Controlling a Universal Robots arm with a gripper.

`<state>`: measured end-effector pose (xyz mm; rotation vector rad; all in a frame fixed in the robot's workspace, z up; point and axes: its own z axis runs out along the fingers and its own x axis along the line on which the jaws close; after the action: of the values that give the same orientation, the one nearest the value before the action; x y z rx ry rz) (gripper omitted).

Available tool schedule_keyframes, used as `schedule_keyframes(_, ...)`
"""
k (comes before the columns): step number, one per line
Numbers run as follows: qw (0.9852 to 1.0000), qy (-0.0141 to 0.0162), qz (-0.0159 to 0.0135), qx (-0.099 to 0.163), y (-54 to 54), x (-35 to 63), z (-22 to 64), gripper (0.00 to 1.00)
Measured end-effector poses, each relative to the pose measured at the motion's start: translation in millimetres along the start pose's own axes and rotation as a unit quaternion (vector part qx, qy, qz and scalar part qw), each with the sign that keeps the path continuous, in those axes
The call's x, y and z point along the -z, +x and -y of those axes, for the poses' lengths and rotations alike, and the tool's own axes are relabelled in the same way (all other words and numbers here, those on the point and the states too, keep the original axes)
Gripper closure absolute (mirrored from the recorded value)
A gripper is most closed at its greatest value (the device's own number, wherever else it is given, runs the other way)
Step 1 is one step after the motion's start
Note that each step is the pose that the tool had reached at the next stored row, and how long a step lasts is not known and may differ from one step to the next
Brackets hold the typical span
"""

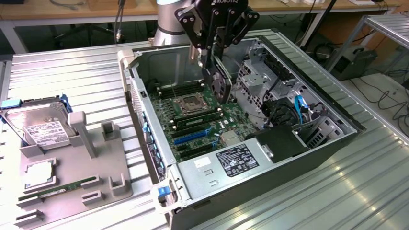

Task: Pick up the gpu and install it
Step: 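Pick up the gpu and move the gpu toward the slot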

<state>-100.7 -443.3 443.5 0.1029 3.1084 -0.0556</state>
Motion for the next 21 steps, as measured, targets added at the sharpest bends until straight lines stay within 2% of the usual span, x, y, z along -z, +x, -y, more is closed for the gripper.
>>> schedule_keyframes(21,1.0,0.0014,0.0001,0.0,-9.7,-0.3,-0.7,0.74)
